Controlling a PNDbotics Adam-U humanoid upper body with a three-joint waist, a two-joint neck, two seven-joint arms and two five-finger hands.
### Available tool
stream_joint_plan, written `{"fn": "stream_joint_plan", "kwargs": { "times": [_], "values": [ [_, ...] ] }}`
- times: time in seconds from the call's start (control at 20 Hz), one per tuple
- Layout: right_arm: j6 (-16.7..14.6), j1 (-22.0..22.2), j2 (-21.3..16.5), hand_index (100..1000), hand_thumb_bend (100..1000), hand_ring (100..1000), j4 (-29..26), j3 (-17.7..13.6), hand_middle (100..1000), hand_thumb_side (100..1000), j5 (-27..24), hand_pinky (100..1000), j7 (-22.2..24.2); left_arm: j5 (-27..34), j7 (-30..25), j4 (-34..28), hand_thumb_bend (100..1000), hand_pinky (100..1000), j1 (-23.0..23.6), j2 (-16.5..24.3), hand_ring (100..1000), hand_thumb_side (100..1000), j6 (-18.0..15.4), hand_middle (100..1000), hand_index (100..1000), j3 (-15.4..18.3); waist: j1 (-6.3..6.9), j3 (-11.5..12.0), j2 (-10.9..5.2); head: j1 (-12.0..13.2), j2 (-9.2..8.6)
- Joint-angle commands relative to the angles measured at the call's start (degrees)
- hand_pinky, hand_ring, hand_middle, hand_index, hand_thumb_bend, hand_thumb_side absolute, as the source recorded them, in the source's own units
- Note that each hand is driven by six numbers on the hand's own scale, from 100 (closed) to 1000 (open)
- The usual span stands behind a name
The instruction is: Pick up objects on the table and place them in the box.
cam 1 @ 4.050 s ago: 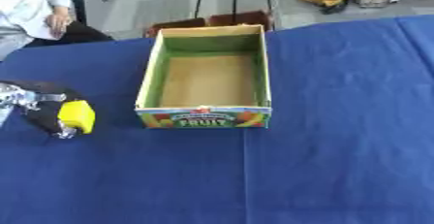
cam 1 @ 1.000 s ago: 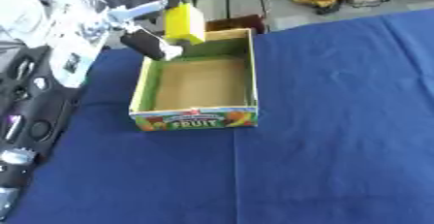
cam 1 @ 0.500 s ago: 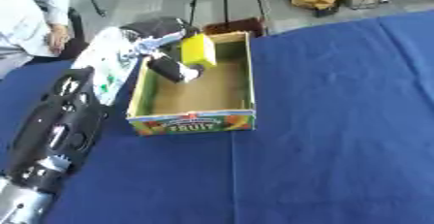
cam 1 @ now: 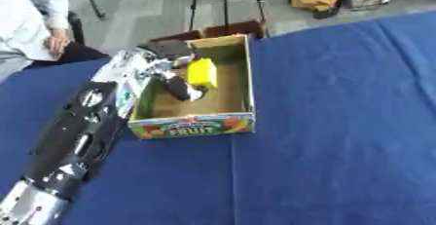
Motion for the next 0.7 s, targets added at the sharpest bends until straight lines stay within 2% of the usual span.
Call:
{"fn": "stream_joint_plan", "kwargs": {
  "times": [0.05, 0.1, 0.2, 0.3, 0.4, 0.55, 0.7],
  "values": [
    [0.0, -0.7, -0.6, 789, 100, 725, -1.0, -0.1, 580, 945, -0.6, 727, 0.1, -3.0, -1.6, -0.3, 100, 790, -1.6, 0.7, 956, 505, -0.4, 917, 1000, 0.0, 0.45, -0.1, -0.92, 0.2, -0.62],
    [0.1, -0.6, -0.6, 790, 100, 725, -1.0, -0.1, 580, 944, -0.6, 727, 0.1, -3.7, -2.3, -0.4, 100, 823, -1.6, 0.6, 979, 521, -0.7, 947, 1000, 0.0, 0.45, -0.1, -0.92, 0.1, -0.59],
    [0.1, -0.6, -0.6, 788, 100, 725, -1.0, -0.1, 580, 946, -0.6, 727, 0.1, -4.6, -2.8, -0.7, 223, 889, -1.7, 0.6, 1000, 590, -1.1, 1000, 1000, 0.2, 0.45, -0.1, -0.91, 0.1, -0.48],
    [0.1, -0.6, -0.6, 789, 100, 725, -1.0, -0.1, 580, 947, -0.6, 728, 0.2, -5.4, -2.9, -1.2, 338, 917, -1.7, 0.6, 1000, 642, -1.4, 1000, 1000, 0.3, 0.43, 0.0, -0.88, -0.1, -0.22],
    [0.1, -0.6, -0.6, 789, 100, 725, -1.0, -0.2, 580, 949, -0.6, 728, 0.2, -6.6, -2.7, -1.8, 396, 932, -1.7, 0.6, 1000, 669, -1.4, 1000, 1000, 0.3, 0.37, 0.0, -0.84, -0.3, 0.04],
    [0.2, -0.6, -0.6, 789, 100, 726, -1.0, -0.2, 579, 949, -0.7, 729, 0.1, -8.0, -2.4, -2.9, 457, 934, -1.7, 0.6, 1000, 696, -1.6, 1000, 1000, 0.4, 0.27, 0.0, -0.74, -0.4, 0.24],
    [0.2, -0.6, -0.6, 789, 100, 727, -1.0, -0.2, 579, 951, -0.8, 729, 0.1, -8.5, -2.2, -3.9, 466, 938, -1.8, 0.6, 1000, 708, -1.7, 1000, 1000, 0.6, 0.11, 0.1, -0.66, -0.4, 0.44]
  ]
}}
